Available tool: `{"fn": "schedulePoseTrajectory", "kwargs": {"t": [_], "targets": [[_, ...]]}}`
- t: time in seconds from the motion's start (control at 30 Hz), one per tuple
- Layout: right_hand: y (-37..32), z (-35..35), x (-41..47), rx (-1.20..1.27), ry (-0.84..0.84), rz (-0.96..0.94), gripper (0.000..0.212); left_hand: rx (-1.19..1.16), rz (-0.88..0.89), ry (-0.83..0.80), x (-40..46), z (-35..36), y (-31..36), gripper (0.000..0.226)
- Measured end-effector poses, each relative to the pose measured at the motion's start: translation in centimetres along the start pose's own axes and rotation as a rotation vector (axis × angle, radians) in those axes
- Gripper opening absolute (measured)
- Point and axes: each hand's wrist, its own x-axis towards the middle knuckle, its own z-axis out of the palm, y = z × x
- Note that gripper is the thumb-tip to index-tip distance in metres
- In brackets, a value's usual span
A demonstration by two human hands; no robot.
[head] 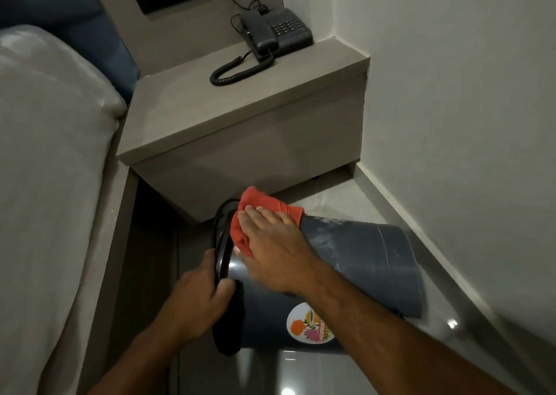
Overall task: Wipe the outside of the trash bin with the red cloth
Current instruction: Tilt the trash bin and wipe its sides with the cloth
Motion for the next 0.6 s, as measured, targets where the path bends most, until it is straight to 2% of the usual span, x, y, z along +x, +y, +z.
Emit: {"fn": "schedulePoseTrajectory", "kwargs": {"t": [0.1, 0.23, 0.3, 0.4, 0.5, 0.6], "targets": [[3.2, -0.8, -3.4, -0.046, -0.030, 0.079, 0.068, 0.125, 0.005, 0.058, 0.1, 0.5, -0.8, 0.033], [9.2, -3.8, -10.0, -0.041, 0.071, 0.540, 0.038, 0.126, 0.012, 0.055, 0.5, 0.8, -1.1, 0.032], [9.8, -4.5, -10.0, -0.029, 0.062, 0.623, 0.037, 0.139, 0.011, 0.058, 0.8, 1.0, -1.0, 0.030], [6.1, -3.4, -6.2, -0.028, 0.026, 0.512, 0.036, 0.146, 0.021, 0.063, 0.9, 1.0, -0.8, 0.029], [0.0, -1.2, -4.0, -0.085, 0.071, 0.258, 0.060, 0.144, 0.033, 0.043, 0.8, 0.7, -0.7, 0.036], [-2.5, -0.4, -6.9, -0.138, 0.037, 0.043, 0.083, 0.175, 0.082, 0.016, 0.7, 0.3, -0.9, 0.042]]}}
